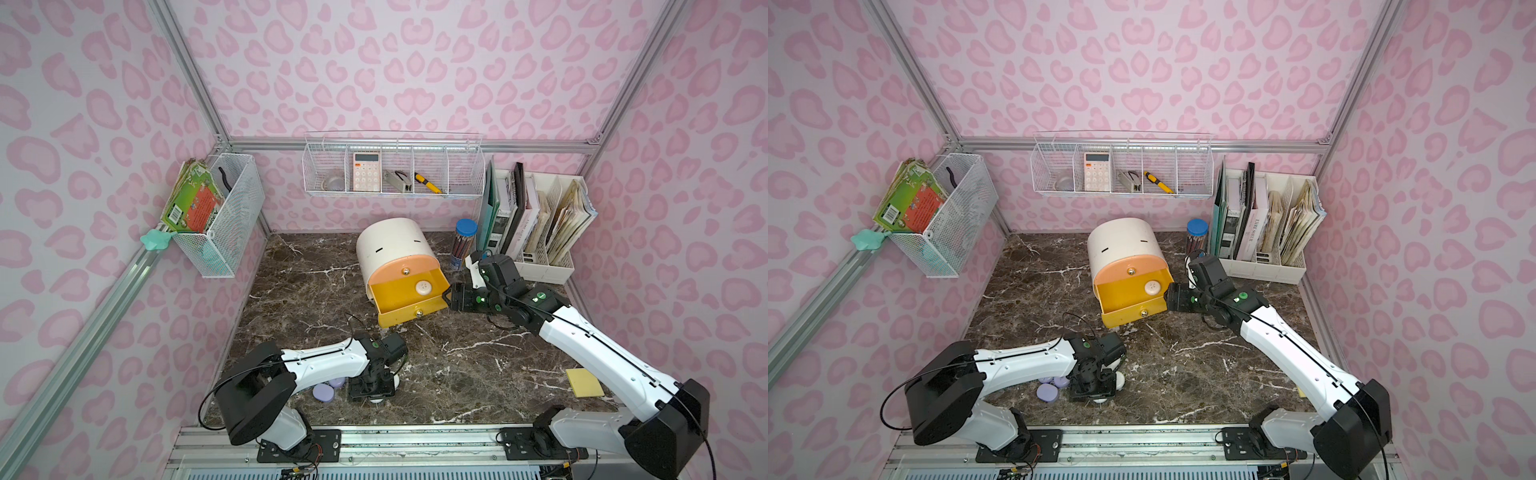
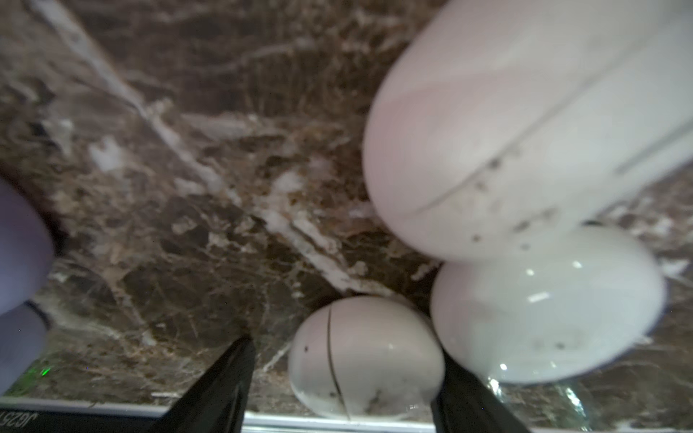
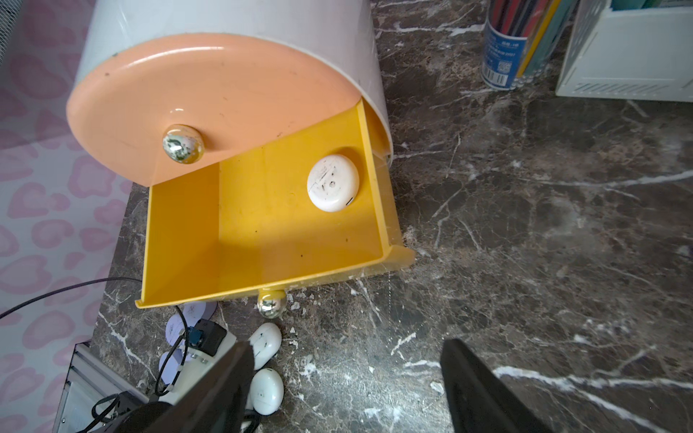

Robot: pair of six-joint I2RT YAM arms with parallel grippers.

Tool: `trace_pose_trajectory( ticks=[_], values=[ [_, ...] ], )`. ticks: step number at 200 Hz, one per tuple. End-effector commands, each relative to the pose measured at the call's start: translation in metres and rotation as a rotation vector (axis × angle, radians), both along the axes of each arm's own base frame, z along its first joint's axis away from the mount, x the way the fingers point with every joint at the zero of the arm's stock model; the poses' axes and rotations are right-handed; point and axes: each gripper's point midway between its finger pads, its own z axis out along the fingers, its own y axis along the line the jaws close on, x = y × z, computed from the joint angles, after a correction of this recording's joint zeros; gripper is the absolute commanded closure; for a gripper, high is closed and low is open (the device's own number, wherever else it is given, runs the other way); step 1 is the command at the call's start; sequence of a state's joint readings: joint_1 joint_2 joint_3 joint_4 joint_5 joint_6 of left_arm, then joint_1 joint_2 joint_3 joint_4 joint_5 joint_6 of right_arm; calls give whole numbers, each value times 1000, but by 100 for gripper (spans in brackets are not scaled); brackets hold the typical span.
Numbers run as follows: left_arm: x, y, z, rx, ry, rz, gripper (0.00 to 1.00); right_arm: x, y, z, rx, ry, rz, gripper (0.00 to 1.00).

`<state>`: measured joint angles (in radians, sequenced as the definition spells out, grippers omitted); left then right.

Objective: Put the bluetooth earphones in the drawer according to color
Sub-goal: Pick up the Bluetooth earphone from the center of the board, then place the bluetooth earphone in the drawer.

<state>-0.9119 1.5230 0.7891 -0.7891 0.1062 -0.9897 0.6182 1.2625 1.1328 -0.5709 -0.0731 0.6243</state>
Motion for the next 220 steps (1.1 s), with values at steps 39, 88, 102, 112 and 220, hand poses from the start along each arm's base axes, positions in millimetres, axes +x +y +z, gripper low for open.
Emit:
trace_pose_trajectory(
  ticks=[39, 88, 102, 112, 220],
  values=[
    [6, 8, 3, 55, -25, -16, 59, 1, -4, 5, 33, -22, -9, 19],
    [19, 12, 48, 59, -119, -61, 65, -3, -6, -1, 41, -12, -9, 19],
    [27, 16, 70, 82, -162, -62, 64, -5, -7, -5, 43, -4, -12, 19],
    [35, 18, 87, 107, -194, -73, 64, -7, -8, -8, 45, 3, -15, 19],
    [144, -23, 200, -51, -384, -130, 65, -36, -15, -41, 76, 69, -11, 19]
  ],
)
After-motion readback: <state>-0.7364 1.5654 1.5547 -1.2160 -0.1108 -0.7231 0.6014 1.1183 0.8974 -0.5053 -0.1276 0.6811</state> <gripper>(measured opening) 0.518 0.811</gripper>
